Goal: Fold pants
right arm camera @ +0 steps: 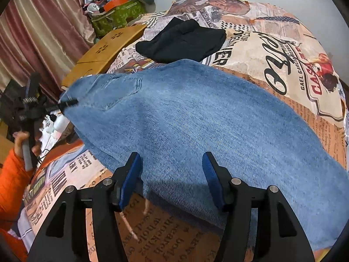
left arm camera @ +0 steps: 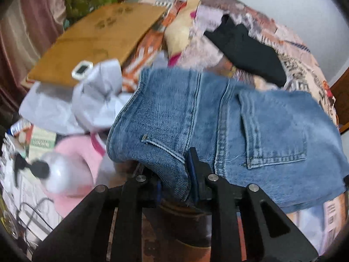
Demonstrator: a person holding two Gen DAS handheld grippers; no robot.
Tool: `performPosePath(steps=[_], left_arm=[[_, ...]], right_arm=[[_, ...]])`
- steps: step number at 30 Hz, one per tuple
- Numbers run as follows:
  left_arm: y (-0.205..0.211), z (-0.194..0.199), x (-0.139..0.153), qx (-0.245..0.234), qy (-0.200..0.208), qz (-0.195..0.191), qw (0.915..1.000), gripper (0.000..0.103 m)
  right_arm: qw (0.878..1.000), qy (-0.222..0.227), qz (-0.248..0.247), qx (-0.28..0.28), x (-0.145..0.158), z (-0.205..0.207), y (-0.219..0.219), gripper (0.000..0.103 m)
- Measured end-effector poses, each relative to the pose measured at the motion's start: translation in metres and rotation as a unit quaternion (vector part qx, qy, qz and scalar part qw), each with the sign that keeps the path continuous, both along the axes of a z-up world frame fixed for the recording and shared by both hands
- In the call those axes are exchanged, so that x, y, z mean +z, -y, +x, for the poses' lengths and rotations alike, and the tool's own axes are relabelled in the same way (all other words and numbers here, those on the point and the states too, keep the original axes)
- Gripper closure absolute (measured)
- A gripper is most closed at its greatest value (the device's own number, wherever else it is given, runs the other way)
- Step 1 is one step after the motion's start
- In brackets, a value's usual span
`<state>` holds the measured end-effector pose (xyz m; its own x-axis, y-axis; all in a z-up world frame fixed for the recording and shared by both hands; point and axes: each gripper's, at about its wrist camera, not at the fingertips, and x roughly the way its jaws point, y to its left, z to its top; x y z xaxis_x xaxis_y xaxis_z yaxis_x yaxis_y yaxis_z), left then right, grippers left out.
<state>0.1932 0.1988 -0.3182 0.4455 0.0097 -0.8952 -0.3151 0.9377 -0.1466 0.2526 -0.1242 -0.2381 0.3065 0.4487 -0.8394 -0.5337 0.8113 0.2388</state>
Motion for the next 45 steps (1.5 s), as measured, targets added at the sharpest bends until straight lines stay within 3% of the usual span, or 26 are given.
performPosePath(steps=[3, 7, 8, 10, 13, 17, 23, 27, 32, 37, 40, 45], left_arm=[[-0.001, -0.005, 0.002, 0.000, 0.001, -0.004, 1.0000, 0.074], [0.005, -0.005, 0.014, -0.016, -0.010, 0.018, 0.9996, 0.069], [0.007, -0.005, 0.017, -0.021, -0.015, 0.027, 0.9993, 0.065], [0.012, -0.007, 0.027, -0.035, -0.016, 0.058, 0.9976, 0.043], [0.017, -0.015, 0.043, -0.044, -0.003, 0.097, 0.9944, 0.026], [0.018, -0.019, 0.070, -0.040, 0.021, 0.101, 0.9938, 0.022], [0.040, 0.004, 0.110, -0.040, 0.065, 0.091, 0.9930, 0.016], [0.066, 0.027, 0.124, -0.056, 0.083, 0.094, 0.9905, 0.012], [0.105, 0.061, 0.121, -0.086, 0.080, 0.079, 0.9899, 0.012], [0.147, 0.080, 0.106, -0.124, 0.063, 0.077, 0.9872, 0.012], [0.172, 0.087, 0.093, -0.153, 0.045, 0.082, 0.9838, 0.012], [0.202, 0.089, 0.074, -0.189, 0.020, 0.093, 0.9773, 0.012]], right_arm=[[1.000, -0.004, 0.002, -0.005, 0.002, -0.002, 0.007, 0.047], [1.000, 0.000, 0.000, -0.020, 0.008, -0.006, 0.020, 0.043], [1.000, 0.004, 0.004, -0.027, 0.011, -0.008, 0.027, 0.043], [0.999, 0.012, 0.011, -0.041, 0.017, -0.010, 0.039, 0.042], [0.996, 0.036, 0.007, -0.077, 0.028, -0.014, 0.066, 0.042], [0.988, 0.058, 0.009, -0.141, 0.042, -0.016, 0.114, 0.042], [0.960, 0.074, 0.011, -0.268, 0.049, -0.021, 0.207, 0.041], [0.931, 0.066, -0.001, -0.358, 0.037, -0.031, 0.271, 0.041], [0.896, 0.050, -0.014, -0.440, 0.021, -0.046, 0.330, 0.041], [0.864, 0.033, 0.004, -0.502, 0.004, -0.061, 0.373, 0.041], [0.853, 0.017, 0.012, -0.521, -0.009, -0.063, 0.385, 0.041], [0.848, 0.005, 0.035, -0.528, -0.028, -0.056, 0.394, 0.041]])
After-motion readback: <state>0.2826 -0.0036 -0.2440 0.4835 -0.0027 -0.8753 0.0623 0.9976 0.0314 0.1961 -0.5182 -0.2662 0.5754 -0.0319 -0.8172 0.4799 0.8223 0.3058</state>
